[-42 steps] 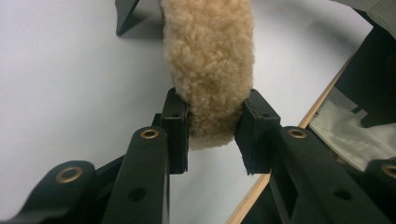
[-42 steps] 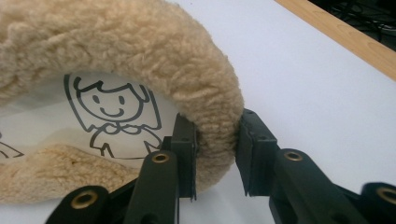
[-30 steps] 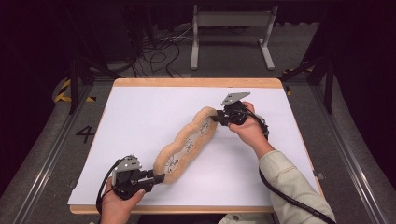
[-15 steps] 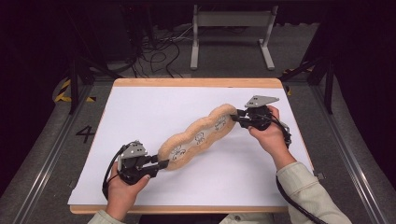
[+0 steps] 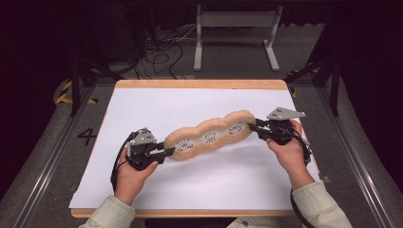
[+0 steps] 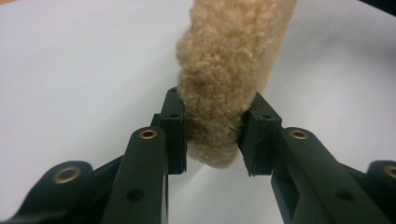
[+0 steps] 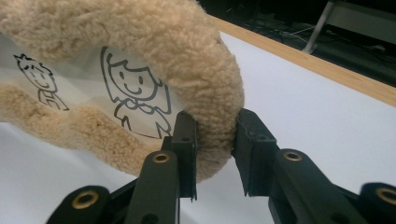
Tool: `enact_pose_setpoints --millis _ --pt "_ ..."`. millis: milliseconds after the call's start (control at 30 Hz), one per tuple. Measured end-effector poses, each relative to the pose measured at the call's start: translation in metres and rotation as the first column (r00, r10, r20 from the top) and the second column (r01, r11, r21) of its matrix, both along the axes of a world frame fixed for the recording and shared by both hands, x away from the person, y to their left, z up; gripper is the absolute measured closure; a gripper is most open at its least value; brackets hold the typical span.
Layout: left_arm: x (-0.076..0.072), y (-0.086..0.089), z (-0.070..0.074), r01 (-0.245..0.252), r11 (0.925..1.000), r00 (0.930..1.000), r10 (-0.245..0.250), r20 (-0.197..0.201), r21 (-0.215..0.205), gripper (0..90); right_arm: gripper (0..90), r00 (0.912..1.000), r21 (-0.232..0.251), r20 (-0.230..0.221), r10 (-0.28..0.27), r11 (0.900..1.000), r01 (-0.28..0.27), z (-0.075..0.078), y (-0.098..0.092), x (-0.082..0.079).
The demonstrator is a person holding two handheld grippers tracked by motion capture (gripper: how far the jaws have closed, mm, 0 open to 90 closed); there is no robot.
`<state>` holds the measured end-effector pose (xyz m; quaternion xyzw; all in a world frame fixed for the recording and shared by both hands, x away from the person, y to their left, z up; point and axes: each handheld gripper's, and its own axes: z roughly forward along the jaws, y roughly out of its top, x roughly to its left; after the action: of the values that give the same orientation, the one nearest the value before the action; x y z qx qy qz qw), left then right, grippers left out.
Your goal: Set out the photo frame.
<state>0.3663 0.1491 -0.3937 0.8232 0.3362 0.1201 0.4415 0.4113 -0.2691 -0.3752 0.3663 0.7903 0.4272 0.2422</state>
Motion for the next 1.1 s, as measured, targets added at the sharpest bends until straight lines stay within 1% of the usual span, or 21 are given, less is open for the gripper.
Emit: enact_pose_setpoints --millis 67,267,333,433,500,567,733,800,833,933,967,1033,1067,1100 --pt "0.004 -0.001 0.0 0.003 1.0 1.0 -0.003 0.009 0.008 66.7 71.3 0.9999 0.009 0.002 -0.011 1.0 0.011 -0.001 -0.002 -0.004" --pt "0.019 -0.006 -0.003 -0.003 0.9997 0.9999 0.002 0.014 0.025 66.6 71.1 0.9988 0.03 -0.007 -0.049 0.998 0.049 -0.008 -0.008 -0.014" --pt "0.025 -0.007 -0.007 0.003 0.9994 0.9999 -0.004 0.015 0.033 66.6 71.0 0.998 0.038 -0.019 -0.061 0.997 0.061 -0.011 -0.009 -0.017" --pt "0.032 -0.009 -0.011 0.006 0.9987 0.9999 -0.007 0.014 0.052 66.6 70.9 0.9975 0.053 -0.032 -0.063 0.997 0.064 -0.017 -0.012 -0.022" --pt "0.036 -0.01 -0.013 0.003 0.9985 0.9999 -0.004 0.009 0.055 66.6 70.9 0.9966 0.061 -0.046 -0.068 0.996 0.071 -0.022 -0.013 -0.024" --pt "0.04 -0.01 -0.016 0.0 0.9987 1.0 0.0 0.007 0.051 66.6 70.9 0.9954 0.068 -0.064 -0.072 0.995 0.076 -0.024 -0.014 -0.026" --pt "0.047 -0.011 -0.019 -0.012 0.9989 0.9999 0.012 -0.008 0.046 66.6 70.7 0.9941 0.075 -0.082 -0.071 0.994 0.078 -0.027 -0.015 -0.032" --pt "0.049 -0.011 -0.019 -0.011 0.9988 0.9999 0.011 -0.008 0.048 66.4 70.6 0.9927 0.08 -0.102 -0.065 0.994 0.074 -0.03 -0.016 -0.034" --pt "0.05 -0.011 -0.021 -0.012 0.9989 0.9997 0.012 -0.02 0.045 66.4 70.6 0.9927 0.08 -0.102 -0.065 0.994 0.074 -0.03 -0.016 -0.034" --pt "0.054 -0.012 -0.025 -0.014 0.9986 0.9994 0.015 -0.031 0.051 66.0 70.4 0.9896 0.075 -0.126 -0.069 0.994 0.079 -0.035 -0.016 -0.034" --pt "0.055 -0.012 -0.025 -0.016 0.9992 0.9992 0.017 -0.037 0.037 65.6 70.3 0.9885 0.072 -0.135 -0.069 0.994 0.079 -0.037 -0.015 -0.034" --pt "0.057 -0.011 -0.026 -0.018 0.9994 0.9991 0.019 -0.037 0.029 65.1 70.1 0.9862 0.08 -0.148 -0.074 0.993 0.087 -0.038 -0.015 -0.035" --pt "0.058 -0.011 -0.026 -0.018 0.9996 0.9988 0.018 -0.045 0.02 64.6 69.8 0.9854 0.082 -0.154 -0.073 0.993 0.086 -0.037 -0.015 -0.036" --pt "0.058 -0.011 -0.026 -0.018 0.9996 0.9988 0.018 -0.045 0.02 64.0 69.8 0.9854 0.082 -0.154 -0.073 0.993 0.086 -0.037 -0.015 -0.036"
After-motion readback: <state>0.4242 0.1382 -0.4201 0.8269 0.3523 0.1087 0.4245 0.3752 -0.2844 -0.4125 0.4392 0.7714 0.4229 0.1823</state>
